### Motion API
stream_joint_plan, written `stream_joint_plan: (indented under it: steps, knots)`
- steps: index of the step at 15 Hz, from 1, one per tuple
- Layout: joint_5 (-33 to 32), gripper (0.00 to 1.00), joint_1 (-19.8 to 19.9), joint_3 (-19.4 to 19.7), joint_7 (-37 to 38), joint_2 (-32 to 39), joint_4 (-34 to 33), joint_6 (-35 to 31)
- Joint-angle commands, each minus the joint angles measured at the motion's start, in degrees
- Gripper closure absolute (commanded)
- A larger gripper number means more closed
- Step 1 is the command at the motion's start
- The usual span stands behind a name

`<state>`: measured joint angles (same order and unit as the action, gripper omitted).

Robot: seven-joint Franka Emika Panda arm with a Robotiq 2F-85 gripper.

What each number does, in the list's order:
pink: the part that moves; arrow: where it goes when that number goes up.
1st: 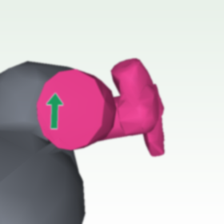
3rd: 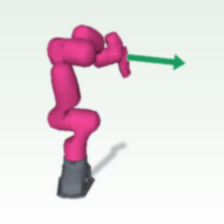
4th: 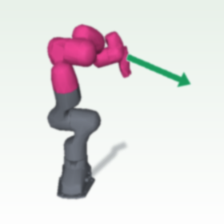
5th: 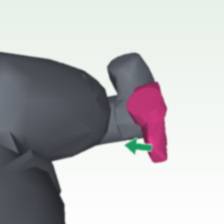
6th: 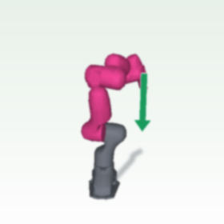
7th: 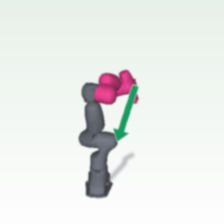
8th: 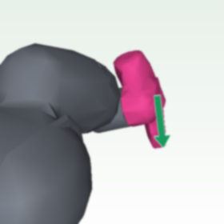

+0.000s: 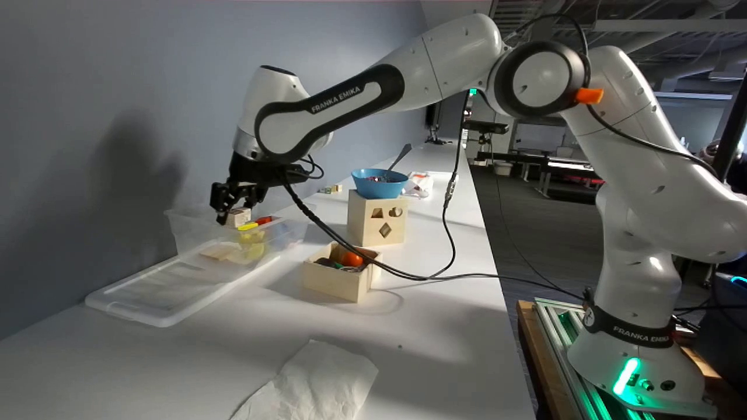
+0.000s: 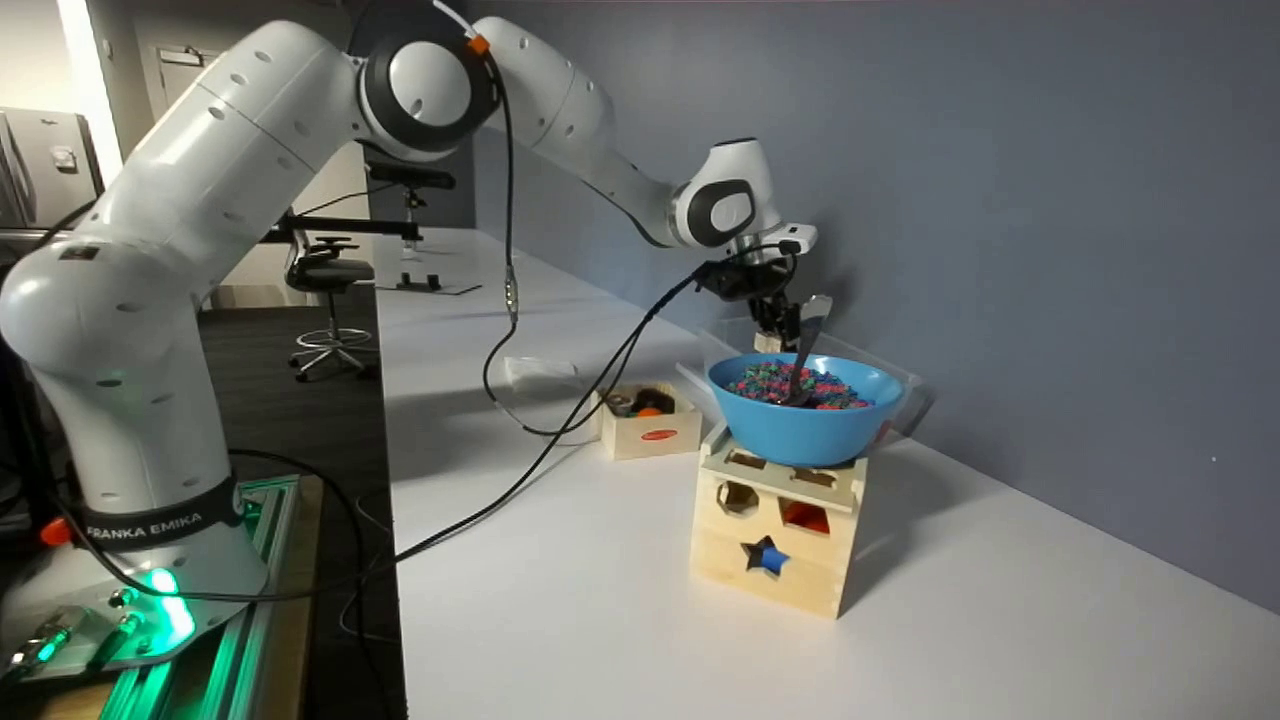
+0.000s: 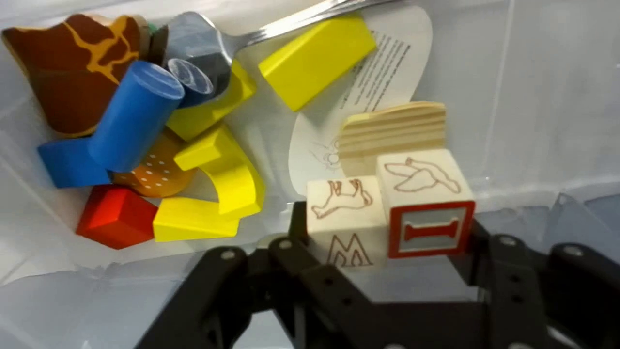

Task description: Pick up a white cube from the clear bowl and put it inside the brown box

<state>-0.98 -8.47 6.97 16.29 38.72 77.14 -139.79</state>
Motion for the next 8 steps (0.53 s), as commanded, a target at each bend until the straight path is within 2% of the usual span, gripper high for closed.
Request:
stream_joint_plan:
  steps: [1, 3, 8]
  knots:
    - [-3.1, 0.58, -1.4, 2.5, 6.6, -9.4, 13.7, -8.2]
    - [-3.9, 0.58, -1.3, 2.9, 7.1, -12.8, 18.8, -13.1]
    - [-10.0, 0.58, -0.2, 3.6, 2.0, -22.4, 32.3, -16.4]
